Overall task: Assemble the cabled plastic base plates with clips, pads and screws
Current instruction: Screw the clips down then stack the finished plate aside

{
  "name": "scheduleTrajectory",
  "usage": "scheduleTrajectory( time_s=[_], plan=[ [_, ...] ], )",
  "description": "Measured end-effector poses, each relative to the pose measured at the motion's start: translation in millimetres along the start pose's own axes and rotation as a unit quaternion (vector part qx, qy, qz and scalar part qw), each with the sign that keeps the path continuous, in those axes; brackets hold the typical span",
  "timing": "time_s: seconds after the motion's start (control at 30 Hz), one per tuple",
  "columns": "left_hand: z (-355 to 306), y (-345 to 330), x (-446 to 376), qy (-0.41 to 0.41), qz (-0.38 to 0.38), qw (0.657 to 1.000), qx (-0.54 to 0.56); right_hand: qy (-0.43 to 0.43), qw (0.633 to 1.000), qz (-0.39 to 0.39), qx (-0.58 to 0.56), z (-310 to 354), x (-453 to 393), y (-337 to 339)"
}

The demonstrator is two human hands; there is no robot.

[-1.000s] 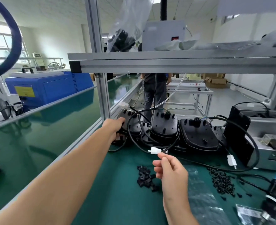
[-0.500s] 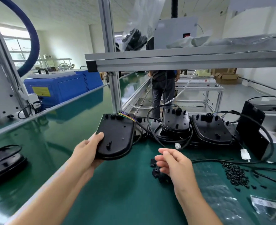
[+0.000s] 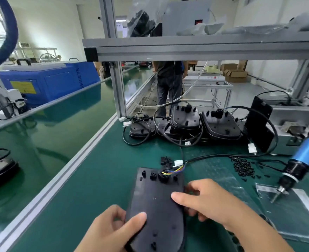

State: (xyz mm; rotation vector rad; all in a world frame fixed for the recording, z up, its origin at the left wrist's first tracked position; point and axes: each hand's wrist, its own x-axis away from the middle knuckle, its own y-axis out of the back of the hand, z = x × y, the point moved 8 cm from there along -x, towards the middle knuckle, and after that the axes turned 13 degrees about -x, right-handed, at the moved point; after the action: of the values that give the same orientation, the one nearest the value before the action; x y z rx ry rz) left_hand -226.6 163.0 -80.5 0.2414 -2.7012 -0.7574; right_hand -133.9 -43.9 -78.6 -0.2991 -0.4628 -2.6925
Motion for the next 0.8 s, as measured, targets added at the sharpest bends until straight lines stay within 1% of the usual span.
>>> scheduleTrajectory(
  time_s=[0.07,0.13,0.2,0.27,0.3,0.37,0.4,0.47,0.5,0.53,0.57,0.6,0.63,0.7,0.77,0.8],
  plan=[
    [-8.9,-0.4,-1.0,-0.038,0.001,0.991,-0.128,-0.02,1.0,0.001,0.002,-9.3,5.3,5.8],
    [-17.5,-4.6,-1.6,-0.074,0.009,0.97,-0.232,-0.031,0.999,-0.005,0.01,-13.6,7.3,12.3],
    [-21.7,-9.5,-4.5,-0.088,0.022,0.949,-0.301,-0.046,0.997,-0.012,0.06,-14.2,9.0,19.3],
    [-22.4,-13.1,-9.0,-0.095,0.046,0.931,-0.35,-0.042,0.991,-0.046,0.119,-7.4,5.8,31.3],
    [-21.3,-14.5,-11.3,-0.093,0.062,0.923,-0.368,-0.027,0.99,-0.082,0.109,-0.7,1.6,39.6],
    [-20.4,-11.2,-16.8,-0.094,0.083,0.908,-0.4,0.012,0.986,-0.162,0.021,14.5,-12.6,55.4],
    [-22.7,-7.5,-20.2,-0.101,0.083,0.9,-0.415,0.022,0.982,-0.186,-0.018,22.2,-21.6,58.6],
    [-36.9,2.4,-30.8,-0.13,0.056,0.893,-0.426,0.018,0.981,-0.184,-0.058,31.9,-43.0,53.6],
    [-48.5,7.8,-40.2,-0.146,0.031,0.906,-0.395,0.015,0.983,-0.172,-0.06,35.3,-52.4,48.0],
    [-61.3,13.5,-53.9,-0.155,0.005,0.932,-0.329,0.016,0.985,-0.167,-0.049,37.7,-59.6,43.2],
    [-73.6,18.0,-70.5,-0.158,-0.016,0.957,-0.241,0.02,0.985,-0.17,-0.03,39.4,-64.9,41.0],
    [-84.7,20.4,-90.6,-0.152,-0.033,0.975,-0.156,0.028,0.983,-0.18,-0.01,39.5,-69.1,40.7],
    [-95.1,21.6,-112.3,-0.142,-0.052,0.985,-0.086,0.036,0.981,-0.191,0.007,38.0,-71.4,41.5],
    [-113.0,18.8,-156.2,-0.111,-0.082,0.99,-0.007,0.043,0.978,-0.206,0.013,30.6,-73.9,44.8],
    [-124.6,4.9,-194.2,-0.068,-0.072,0.994,0.038,0.036,0.978,-0.204,-0.009,20.4,-75.1,46.9],
    [-127.7,-2.9,-209.8,-0.044,-0.063,0.996,0.041,0.035,0.979,-0.201,-0.028,15.9,-75.9,47.5]
  ],
)
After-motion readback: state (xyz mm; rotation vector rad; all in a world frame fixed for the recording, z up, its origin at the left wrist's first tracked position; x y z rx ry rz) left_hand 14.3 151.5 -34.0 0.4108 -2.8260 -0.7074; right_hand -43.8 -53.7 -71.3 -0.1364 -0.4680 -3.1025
